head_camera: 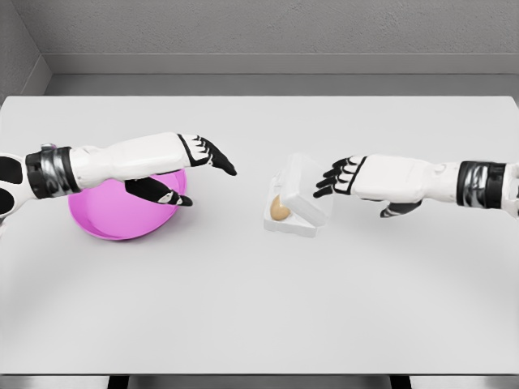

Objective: Pack egg into the box and close the box lid

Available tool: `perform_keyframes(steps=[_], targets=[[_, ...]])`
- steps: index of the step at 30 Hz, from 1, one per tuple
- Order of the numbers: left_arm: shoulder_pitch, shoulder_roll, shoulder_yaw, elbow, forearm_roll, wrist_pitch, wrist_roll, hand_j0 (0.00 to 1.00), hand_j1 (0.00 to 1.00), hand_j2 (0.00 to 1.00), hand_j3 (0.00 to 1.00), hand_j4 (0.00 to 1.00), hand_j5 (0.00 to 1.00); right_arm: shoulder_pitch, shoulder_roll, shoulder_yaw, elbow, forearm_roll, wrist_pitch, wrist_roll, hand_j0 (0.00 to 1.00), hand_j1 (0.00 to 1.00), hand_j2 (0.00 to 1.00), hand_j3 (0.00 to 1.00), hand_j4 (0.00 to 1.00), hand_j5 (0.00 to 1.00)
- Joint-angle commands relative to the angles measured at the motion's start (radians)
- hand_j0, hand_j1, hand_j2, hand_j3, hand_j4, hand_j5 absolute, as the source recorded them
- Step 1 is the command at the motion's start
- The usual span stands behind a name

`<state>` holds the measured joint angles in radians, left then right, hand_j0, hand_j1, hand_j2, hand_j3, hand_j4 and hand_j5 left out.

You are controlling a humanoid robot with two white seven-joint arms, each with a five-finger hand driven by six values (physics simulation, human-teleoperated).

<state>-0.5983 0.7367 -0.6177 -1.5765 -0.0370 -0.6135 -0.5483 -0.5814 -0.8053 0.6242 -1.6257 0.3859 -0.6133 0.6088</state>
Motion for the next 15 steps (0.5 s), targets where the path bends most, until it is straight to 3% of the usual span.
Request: perform_keyframes(steps=[1, 3, 7, 13, 15], targets=[[0.000, 0.001, -0.001, 0.003, 0.003, 0.003, -0.004, 0.89, 0.89, 0.89, 0.89, 0.89, 0.89, -0.003, 0.054, 0.048, 0.000, -0.006, 0.002, 0.002, 1.00, 1.00, 1.00, 1.00, 1.00, 1.00], [0.000, 0.000, -0.001, 0.021, -0.004, 0.003, -0.004, 1.00, 1.00, 1.00, 1.00, 1.00, 1.00, -0.026, 0.055, 0.054, 0.000, -0.006, 0.002, 0.002, 1.00, 1.00, 1.00, 1.00, 1.00, 1.00], [-0.002, 0.000, 0.001, 0.041, -0.004, 0.003, -0.004, 1.00, 1.00, 1.00, 1.00, 1.00, 1.00, -0.051, -0.057, -0.063, 0.000, -0.038, 0.002, 0.002, 1.00, 1.00, 1.00, 1.00, 1.00, 1.00], [0.000, 0.007, 0.000, 0.052, 0.000, 0.003, -0.002, 1.00, 1.00, 1.00, 1.00, 1.00, 1.00, -0.031, -0.117, -0.112, 0.021, -0.065, 0.002, 0.002, 1.00, 1.00, 1.00, 1.00, 1.00, 1.00], [0.003, 0.056, 0.009, 0.052, 0.008, 0.003, -0.002, 1.00, 1.00, 1.00, 1.00, 1.00, 1.00, -0.029, -0.109, -0.112, 0.036, -0.065, 0.002, 0.002, 1.00, 1.00, 1.00, 1.00, 1.00, 1.00]])
